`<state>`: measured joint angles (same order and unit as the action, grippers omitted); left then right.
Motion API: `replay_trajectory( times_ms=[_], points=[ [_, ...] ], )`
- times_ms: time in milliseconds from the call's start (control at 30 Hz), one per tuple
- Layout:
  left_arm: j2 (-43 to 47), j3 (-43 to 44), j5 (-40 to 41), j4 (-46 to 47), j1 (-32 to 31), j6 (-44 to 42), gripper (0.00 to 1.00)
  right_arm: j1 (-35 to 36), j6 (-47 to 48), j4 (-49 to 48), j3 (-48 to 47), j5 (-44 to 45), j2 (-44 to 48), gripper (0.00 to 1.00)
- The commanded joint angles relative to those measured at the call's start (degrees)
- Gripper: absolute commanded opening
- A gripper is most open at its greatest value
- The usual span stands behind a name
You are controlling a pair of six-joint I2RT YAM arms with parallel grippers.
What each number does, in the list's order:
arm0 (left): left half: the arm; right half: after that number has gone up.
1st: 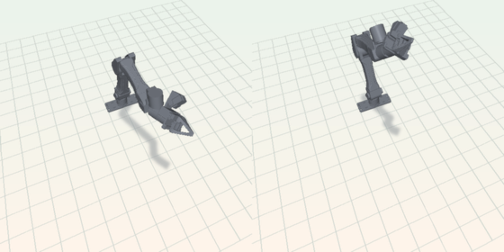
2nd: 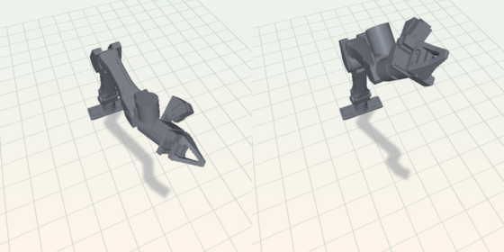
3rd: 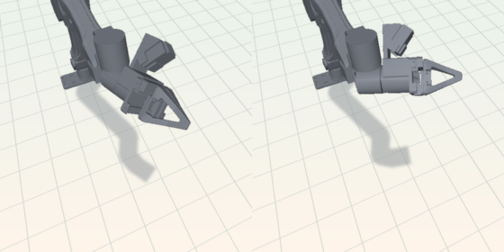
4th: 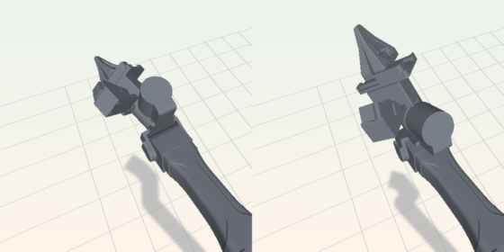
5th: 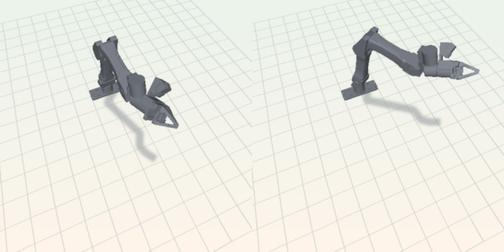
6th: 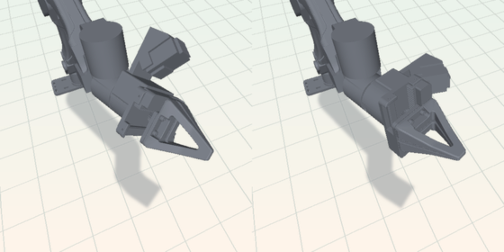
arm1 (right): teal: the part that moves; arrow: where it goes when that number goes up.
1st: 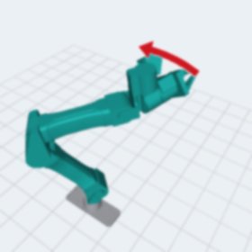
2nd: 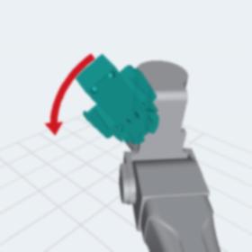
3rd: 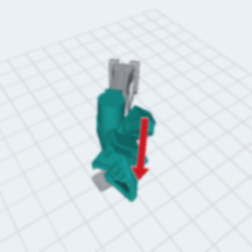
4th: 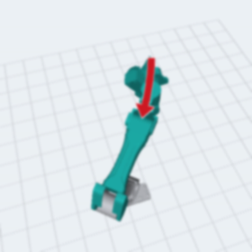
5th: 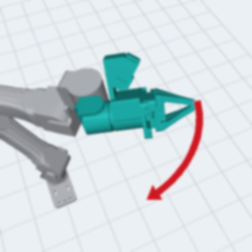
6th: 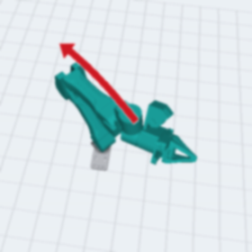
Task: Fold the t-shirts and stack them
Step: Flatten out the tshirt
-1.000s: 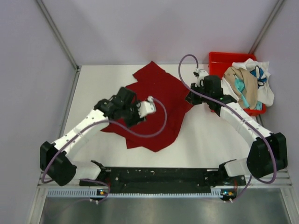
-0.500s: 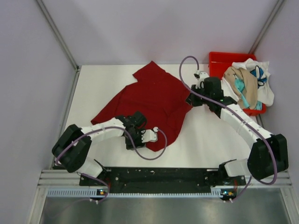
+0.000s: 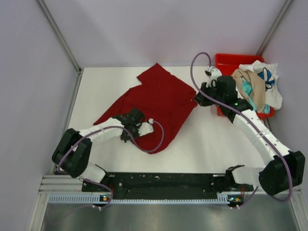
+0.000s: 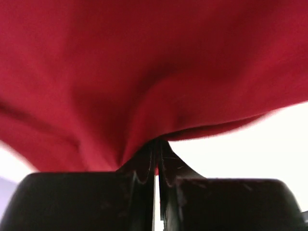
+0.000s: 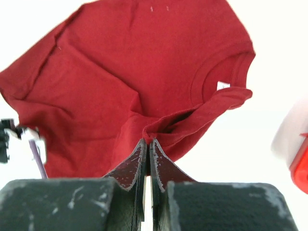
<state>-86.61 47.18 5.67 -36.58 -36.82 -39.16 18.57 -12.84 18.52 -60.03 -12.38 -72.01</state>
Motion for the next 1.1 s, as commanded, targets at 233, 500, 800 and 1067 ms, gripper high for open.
replay_trajectory(
  times_ms=[233,500,800,1067],
  points=[
    [26.8,26.8,13.4,-11.3,23.1,-3.4,0.0,-1.2,4.1,7.0,-21.3,-11.5,15.1,0.0],
    [33.7,46.9,21.7,-18.3,27.1,-4.0,0.0,-1.1,5.0,15.3,-33.0,-19.3,24.4,0.0],
    [31.1,45.9,22.9,-13.5,27.9,-5.2,0.0,-1.1,4.8,16.4,-35.0,-17.0,15.9,0.0],
    [10.5,51.6,17.1,4.1,35.9,-4.9,0.0,-1.7,5.9,9.3,-53.7,-8.8,-12.4,0.0]
  ],
)
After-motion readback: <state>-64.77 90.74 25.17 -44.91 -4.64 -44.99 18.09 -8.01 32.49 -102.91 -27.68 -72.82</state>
